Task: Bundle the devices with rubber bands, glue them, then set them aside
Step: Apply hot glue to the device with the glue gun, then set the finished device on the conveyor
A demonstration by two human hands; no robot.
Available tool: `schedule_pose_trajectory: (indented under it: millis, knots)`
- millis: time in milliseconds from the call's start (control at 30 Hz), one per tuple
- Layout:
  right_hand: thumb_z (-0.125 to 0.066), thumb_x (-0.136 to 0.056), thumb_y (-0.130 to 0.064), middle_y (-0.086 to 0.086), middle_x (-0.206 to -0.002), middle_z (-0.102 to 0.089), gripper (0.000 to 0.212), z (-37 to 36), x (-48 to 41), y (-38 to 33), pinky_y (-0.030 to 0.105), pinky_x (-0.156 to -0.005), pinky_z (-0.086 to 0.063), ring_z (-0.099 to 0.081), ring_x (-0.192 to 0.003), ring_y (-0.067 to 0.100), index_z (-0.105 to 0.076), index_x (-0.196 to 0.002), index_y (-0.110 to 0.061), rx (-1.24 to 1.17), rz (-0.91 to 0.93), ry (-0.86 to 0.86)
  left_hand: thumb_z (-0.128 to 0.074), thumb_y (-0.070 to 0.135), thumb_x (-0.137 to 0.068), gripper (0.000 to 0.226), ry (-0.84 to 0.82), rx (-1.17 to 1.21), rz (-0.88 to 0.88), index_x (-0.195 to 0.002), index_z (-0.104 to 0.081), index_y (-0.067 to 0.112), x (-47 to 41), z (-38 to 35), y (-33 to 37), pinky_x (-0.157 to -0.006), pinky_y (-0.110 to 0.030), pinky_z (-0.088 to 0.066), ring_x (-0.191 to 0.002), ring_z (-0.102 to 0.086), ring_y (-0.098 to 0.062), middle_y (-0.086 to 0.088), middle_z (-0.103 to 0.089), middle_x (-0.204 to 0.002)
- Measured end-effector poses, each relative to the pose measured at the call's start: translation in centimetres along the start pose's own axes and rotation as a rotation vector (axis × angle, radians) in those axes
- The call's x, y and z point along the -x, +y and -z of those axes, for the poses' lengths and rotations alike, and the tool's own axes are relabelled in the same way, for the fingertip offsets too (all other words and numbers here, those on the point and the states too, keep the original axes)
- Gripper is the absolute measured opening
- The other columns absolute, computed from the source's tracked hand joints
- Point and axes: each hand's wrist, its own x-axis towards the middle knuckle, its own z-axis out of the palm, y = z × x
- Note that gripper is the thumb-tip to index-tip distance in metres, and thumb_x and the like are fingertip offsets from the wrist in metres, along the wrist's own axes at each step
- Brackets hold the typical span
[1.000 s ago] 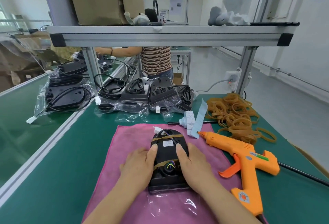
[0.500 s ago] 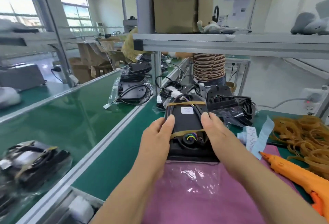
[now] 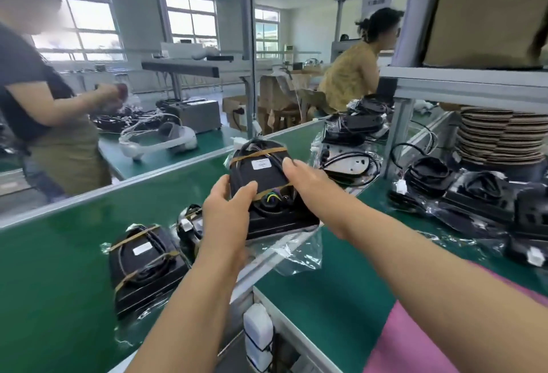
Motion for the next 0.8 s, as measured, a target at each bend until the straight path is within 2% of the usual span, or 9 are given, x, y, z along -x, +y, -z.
schedule_pose_trajectory:
  millis: [33,100,233,367,433,467,567,667,800]
  knots:
    - [-0.032,-0.08,-0.078,0.002,-0.154,-0.034,0.083,-1.2,-1.0,-0.6,0.042,-0.11,-0.032,-0.037,-0.138,0.024,-0.04,-0.146,-0.028,-0.023,-0.028,-0.026,-0.066,0.02,-0.086,0.017,0.041,0.011,0.004,-0.101,-0.07,0.028,-0.6,1.0,0.2,-0.072,-0.044,-0.061,-0.089,-0.074,-0.026,0.0,-0.077,-0.096]
    - [-0.031,-0.079,-0.081,-0.006,-0.158,-0.026,0.083,-3.1,-3.0,-1.4,0.037,-0.102,-0.028,-0.03,-0.142,0.02,-0.034,-0.149,-0.037,-0.078,-0.045,-0.059,-0.066,0.019,-0.087,0.023,0.111,0.051,0.024,-0.109,-0.068,0.023,-1.7,2.6,0.5,-0.076,-0.053,-0.06,-0.09,-0.074,-0.032,-0.006,-0.076,-0.1]
    - [-0.035,-0.081,-0.081,-0.01,-0.156,-0.033,0.078,-5.7,-6.2,-1.9,0.037,-0.096,-0.027,-0.035,-0.135,0.015,-0.036,-0.148,-0.039,-0.155,-0.082,-0.165,-0.066,0.018,-0.089,0.016,0.231,0.078,0.041,-0.091,-0.063,0.033,-4.0,4.9,0.4,-0.078,-0.055,-0.059,-0.09,-0.074,-0.029,-0.001,-0.077,-0.097]
    - [-0.035,-0.084,-0.079,-0.009,-0.157,-0.033,0.077,-7.1,-9.0,-1.2,0.04,-0.099,-0.028,-0.034,-0.137,0.016,-0.035,-0.149,-0.037,-0.169,-0.107,-0.183,-0.065,0.018,-0.088,0.014,0.293,0.099,0.037,-0.089,-0.063,0.031,-6.4,5.3,-0.9,-0.083,-0.059,-0.057,-0.092,-0.073,-0.032,-0.003,-0.077,-0.094]
    - [-0.035,-0.087,-0.077,-0.009,-0.158,-0.03,0.076,-7.0,-10.4,-0.5,0.043,-0.106,-0.026,-0.029,-0.144,0.019,-0.034,-0.15,-0.034,-0.174,-0.127,-0.16,-0.063,0.018,-0.089,0.016,0.305,0.086,0.031,-0.104,-0.064,0.026,-7.9,4.4,-1.9,-0.089,-0.058,-0.056,-0.099,-0.071,-0.033,-0.007,-0.075,-0.102]
    - [-0.035,-0.088,-0.076,-0.009,-0.159,-0.03,0.075,-6.7,-11.1,-0.1,0.042,-0.106,-0.026,-0.028,-0.145,0.02,-0.034,-0.15,-0.034,-0.171,-0.141,-0.15,-0.06,0.021,-0.091,0.026,0.298,0.05,0.041,-0.117,-0.06,0.021,-8.6,3.6,-2.5,-0.093,-0.057,-0.053,-0.107,-0.068,-0.034,-0.009,-0.072,-0.111]
    - [-0.035,-0.087,-0.078,-0.004,-0.158,-0.032,0.079,-5.5,-13.1,1.6,0.045,-0.109,-0.027,-0.03,-0.144,0.024,-0.036,-0.15,-0.031,-0.148,-0.207,-0.109,-0.05,0.029,-0.095,0.06,0.272,-0.172,0.092,-0.149,-0.032,0.011,-10.7,1.4,-4.7,-0.114,-0.054,-0.034,-0.139,-0.041,-0.032,-0.013,-0.042,-0.152]
    - [-0.036,-0.086,-0.079,-0.002,-0.156,-0.036,0.081,-4.6,-14.9,3.6,0.043,-0.105,-0.029,-0.034,-0.142,0.024,-0.041,-0.148,-0.027,-0.129,-0.257,-0.05,-0.04,0.023,-0.101,0.06,0.25,-0.402,0.088,-0.154,-0.02,0.004,-12.0,-0.5,-6.7,-0.119,-0.041,-0.023,-0.148,-0.023,-0.029,-0.012,-0.019,-0.163]
    - [-0.035,-0.087,-0.077,-0.002,-0.153,-0.04,0.077,-4.2,-16.1,6.6,0.033,-0.093,-0.027,-0.039,-0.138,0.021,-0.046,-0.145,-0.027,-0.053,-0.267,0.014,-0.041,0.019,-0.098,0.051,0.213,-0.437,0.156,-0.146,-0.032,0.003,-13.1,-2.1,-9.0,-0.11,-0.04,-0.035,-0.138,-0.037,-0.032,-0.014,-0.033,-0.156]
